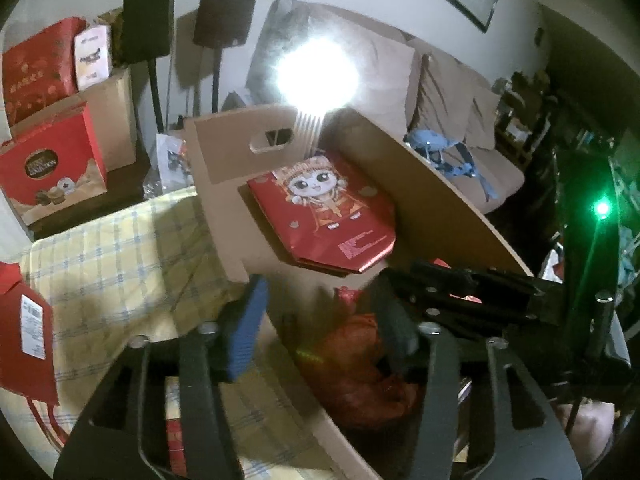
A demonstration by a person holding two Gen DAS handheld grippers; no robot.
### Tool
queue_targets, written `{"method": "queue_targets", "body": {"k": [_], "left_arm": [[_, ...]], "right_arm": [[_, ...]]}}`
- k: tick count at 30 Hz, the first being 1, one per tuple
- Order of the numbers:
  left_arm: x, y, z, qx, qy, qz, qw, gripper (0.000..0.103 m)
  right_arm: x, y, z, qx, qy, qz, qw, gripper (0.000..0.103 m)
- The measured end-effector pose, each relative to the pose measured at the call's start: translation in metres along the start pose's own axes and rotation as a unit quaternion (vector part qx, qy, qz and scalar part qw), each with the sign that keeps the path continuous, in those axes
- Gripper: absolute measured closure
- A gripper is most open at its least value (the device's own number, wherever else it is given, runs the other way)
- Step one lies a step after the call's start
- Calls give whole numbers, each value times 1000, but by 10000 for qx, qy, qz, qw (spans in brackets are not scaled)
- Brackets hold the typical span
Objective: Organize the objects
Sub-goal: 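Open both grippers to drop the candy packet and tube into the box, then withdraw both grippers from the box back over the table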
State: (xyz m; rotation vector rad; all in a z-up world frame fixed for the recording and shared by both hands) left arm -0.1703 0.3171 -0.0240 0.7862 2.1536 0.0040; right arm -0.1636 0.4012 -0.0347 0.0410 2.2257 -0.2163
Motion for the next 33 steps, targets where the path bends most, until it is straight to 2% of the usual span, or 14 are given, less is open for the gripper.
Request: {"method": "queue_targets", "body": {"k": [3,7,11,14,26,33], "left_arm": [[-12,-5,-4,18,159,-133,9998,30],[-30,-16,-7,-5,365,-320,9988,14],[-47,-31,-8,-59,486,-519,9974,12],[-58,-44,-6,-68,566,-662,9962,2],[-97,-96,20,-294,585,-1107,9917,0],[-125,-140,47,-597,574,-1320,9878,0]], "right_arm": [[-5,-2,-2,-9,63,2,10000,61],[-15,-7,-6,-45,206,52,9998,43],[-26,-11,-10,-104,348,174,9992,26],[-31,-16,-12,-167,408,217,9988,22],[-48,-62,-6,-510,545,22,9972,11],[-58,-109,6,-932,616,-247,9934,11]]}}
Point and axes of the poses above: each gripper's, at about its wrist camera, not at the fingertips, and x roughly the way its jaws point, y to its right, z to its underside, the point moved 10 cm from there along x, roughly the way its jaws point, and after that the axes turned 2 degrees about z, right-handed, at the moved point
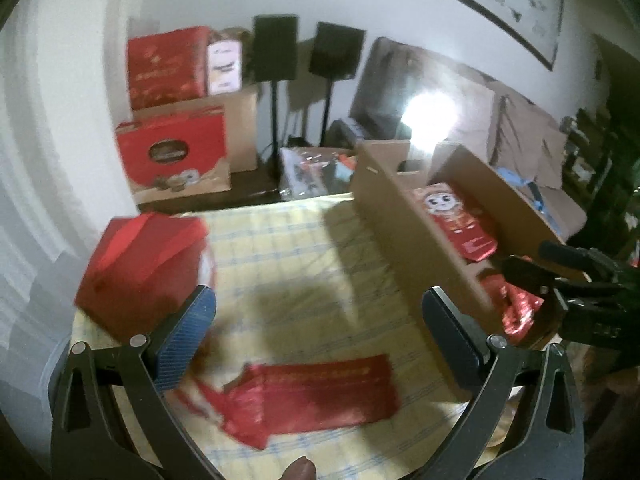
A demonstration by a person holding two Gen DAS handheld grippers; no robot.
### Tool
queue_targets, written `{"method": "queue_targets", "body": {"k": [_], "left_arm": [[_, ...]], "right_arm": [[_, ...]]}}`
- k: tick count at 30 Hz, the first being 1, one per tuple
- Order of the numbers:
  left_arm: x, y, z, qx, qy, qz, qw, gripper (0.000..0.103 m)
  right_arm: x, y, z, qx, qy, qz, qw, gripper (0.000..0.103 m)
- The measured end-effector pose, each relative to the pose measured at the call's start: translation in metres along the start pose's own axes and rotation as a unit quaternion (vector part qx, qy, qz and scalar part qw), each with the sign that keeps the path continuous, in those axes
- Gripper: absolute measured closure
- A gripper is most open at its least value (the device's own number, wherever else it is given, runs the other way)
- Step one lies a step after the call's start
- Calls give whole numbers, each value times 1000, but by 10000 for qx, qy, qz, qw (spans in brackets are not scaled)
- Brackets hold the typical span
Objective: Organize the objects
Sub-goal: 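Withdraw both grippers from the box back over the table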
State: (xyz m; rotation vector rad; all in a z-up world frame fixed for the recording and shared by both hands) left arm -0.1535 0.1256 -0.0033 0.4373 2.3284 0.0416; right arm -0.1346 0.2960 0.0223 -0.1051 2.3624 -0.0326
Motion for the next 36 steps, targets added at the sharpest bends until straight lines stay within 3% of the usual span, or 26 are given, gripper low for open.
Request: {"method": "queue_targets", "body": {"k": [8,17,25,36], "left_arm": [[-14,-60,34,-350,-141,-323,9988,0],[-30,-98,54,-630,-135,-465,9968,0],[-25,-107,73,-555,-297,-587,9963,0],[-7,-110,101,-699,-566,-469,9948,5]], "right_arm": [[4,-58,15,-565,-31,-255,9981,11],[10,-103,29,-845,-62,-528,9950,11],[25,-132,52,-1149,-187,-679,9909,11],[52,-152,86,-1641,-415,-740,9828,15]]}}
Point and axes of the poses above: each gripper's, at about its wrist camera, not at the fingertips, and x roughly the way its jaws point, y to its right, z to its underside, the point moved 10 cm from there along x, roughly the way its jaws point, and after that the axes turned 2 degrees about z, right-handed, at the moved point
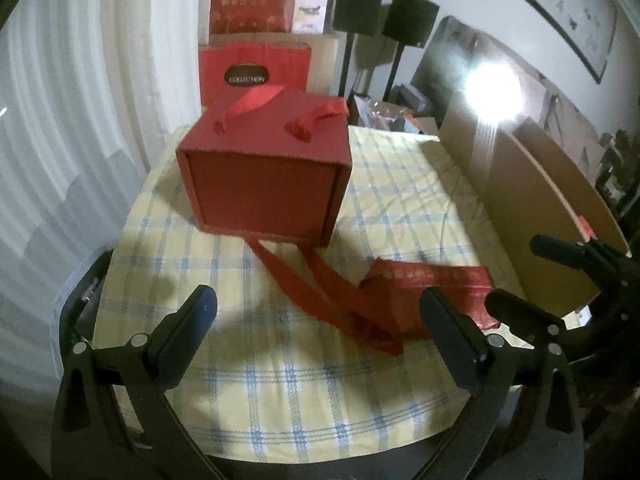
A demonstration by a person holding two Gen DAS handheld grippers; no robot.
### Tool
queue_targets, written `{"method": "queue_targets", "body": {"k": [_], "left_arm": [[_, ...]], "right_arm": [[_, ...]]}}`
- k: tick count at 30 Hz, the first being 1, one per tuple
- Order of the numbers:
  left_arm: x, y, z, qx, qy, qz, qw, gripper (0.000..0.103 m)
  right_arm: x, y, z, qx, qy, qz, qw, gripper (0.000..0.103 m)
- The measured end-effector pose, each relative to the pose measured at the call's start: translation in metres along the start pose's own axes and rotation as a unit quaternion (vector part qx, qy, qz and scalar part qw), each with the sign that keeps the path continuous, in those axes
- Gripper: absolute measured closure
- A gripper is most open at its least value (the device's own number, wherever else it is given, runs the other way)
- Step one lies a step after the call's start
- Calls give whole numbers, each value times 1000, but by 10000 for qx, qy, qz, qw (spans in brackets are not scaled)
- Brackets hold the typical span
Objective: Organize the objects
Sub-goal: 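Withdraw both grippers from the box back over the table, then grasp the long red printed packet with the right gripper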
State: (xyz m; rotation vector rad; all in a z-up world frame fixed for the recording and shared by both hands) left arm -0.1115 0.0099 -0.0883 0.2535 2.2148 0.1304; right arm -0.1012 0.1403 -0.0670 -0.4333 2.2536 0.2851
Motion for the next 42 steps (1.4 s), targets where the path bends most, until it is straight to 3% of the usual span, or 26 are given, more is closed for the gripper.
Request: {"method": "queue_targets", "body": {"k": [11,17,20,22,25,29,38,39,42], "left_arm": [[10,-3,10,-61,-98,84,9999,7],[15,4,8,-116,-131,272,9995,8],[19,12,3,-66,-113,342,9993,15],[24,17,0,-45,-138,438,9989,29],[33,30,-3,-66,-270,731,9969,39],[50,48,-6,86,-447,872,9952,40],[83,53,3,357,-870,634,9935,40],[85,52,7,325,-922,717,9926,41],[88,53,16,308,-1023,839,9907,59]], "right_arm": [[40,-8,39,-451,-555,-168,9973,31],[49,6,49,-183,-713,-115,9972,33],[49,17,52,149,-767,-56,9969,33],[48,24,52,357,-783,-25,9963,33],[48,36,53,765,-833,-45,9936,33],[52,40,56,842,-938,79,9920,33],[54,41,58,1018,-982,74,9899,26],[54,41,58,1022,-972,63,9900,26],[55,38,57,929,-921,76,9914,30]]}}
Point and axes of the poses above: each gripper's, at about its wrist camera, not at the fingertips, and x roughly the way its jaws point, y to its right, z to its underside, the point moved 10 cm from there along x, roughly the way its jaws point, and after that the axes turned 2 degrees about z, right-handed, at the moved point
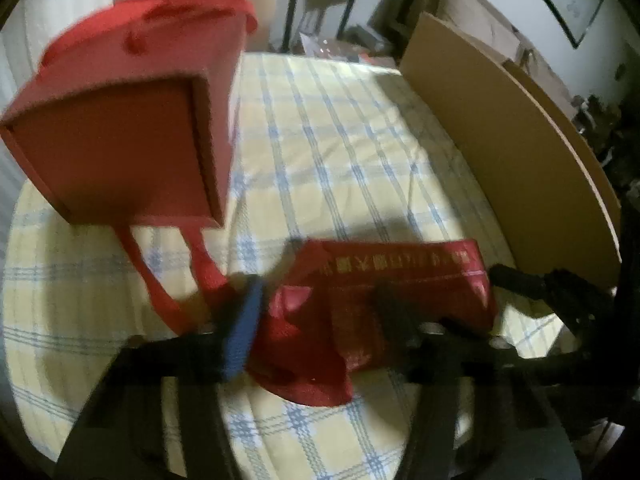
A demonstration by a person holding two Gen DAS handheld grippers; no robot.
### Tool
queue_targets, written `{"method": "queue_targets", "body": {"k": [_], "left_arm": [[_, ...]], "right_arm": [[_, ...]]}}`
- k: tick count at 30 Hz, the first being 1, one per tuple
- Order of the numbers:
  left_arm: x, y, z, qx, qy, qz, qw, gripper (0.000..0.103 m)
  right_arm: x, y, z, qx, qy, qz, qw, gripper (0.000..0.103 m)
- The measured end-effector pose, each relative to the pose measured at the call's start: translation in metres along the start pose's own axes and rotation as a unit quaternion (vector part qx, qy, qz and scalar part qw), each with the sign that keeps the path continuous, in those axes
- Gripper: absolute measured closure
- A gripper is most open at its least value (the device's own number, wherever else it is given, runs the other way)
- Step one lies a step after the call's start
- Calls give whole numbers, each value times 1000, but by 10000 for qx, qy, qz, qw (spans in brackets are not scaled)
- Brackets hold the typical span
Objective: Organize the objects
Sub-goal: 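Grasp the long red printed packet with the right gripper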
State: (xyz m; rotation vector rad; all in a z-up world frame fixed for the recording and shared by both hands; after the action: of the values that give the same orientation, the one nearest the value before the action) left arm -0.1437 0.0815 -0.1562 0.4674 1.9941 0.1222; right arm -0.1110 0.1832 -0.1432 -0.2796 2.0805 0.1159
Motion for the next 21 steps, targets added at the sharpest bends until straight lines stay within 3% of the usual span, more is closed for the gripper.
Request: {"method": "queue_targets", "body": {"k": [2,4,6,8,10,21], "left_arm": [[-1,0,0,30,11,-12,10000,66],[-1,0,1,29,-20,6,10000,82],[-2,1,0,6,-19,47,10000,94],[-6,0,-1,17,41,-36,10000,97],[-12,0,-4,35,145,-112,9998,99],[-56,9,-36,-108,586,295,9978,100]], "right_arm": [[-1,-3,1,-66,48,5,10000,45],[-3,-8,-1,-56,110,-107,9999,58],[-3,-10,-3,-30,131,-228,9996,64],[-4,-11,-5,4,151,-268,9995,80],[-6,-9,-8,39,214,-295,9993,87],[-48,-8,-41,138,736,-477,9960,90]]}}
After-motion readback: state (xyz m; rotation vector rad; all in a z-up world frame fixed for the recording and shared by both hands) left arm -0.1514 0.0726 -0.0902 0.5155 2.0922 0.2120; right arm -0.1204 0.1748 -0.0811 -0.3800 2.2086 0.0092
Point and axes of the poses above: each gripper's, at about its wrist camera, not at the fingertips, and x roughly the way its jaws point, y to its right, z to its underside, the point moved 10 cm from there along x, roughly the way its jaws point, and after that the axes turned 2 degrees about z, right-handed, at the moved point
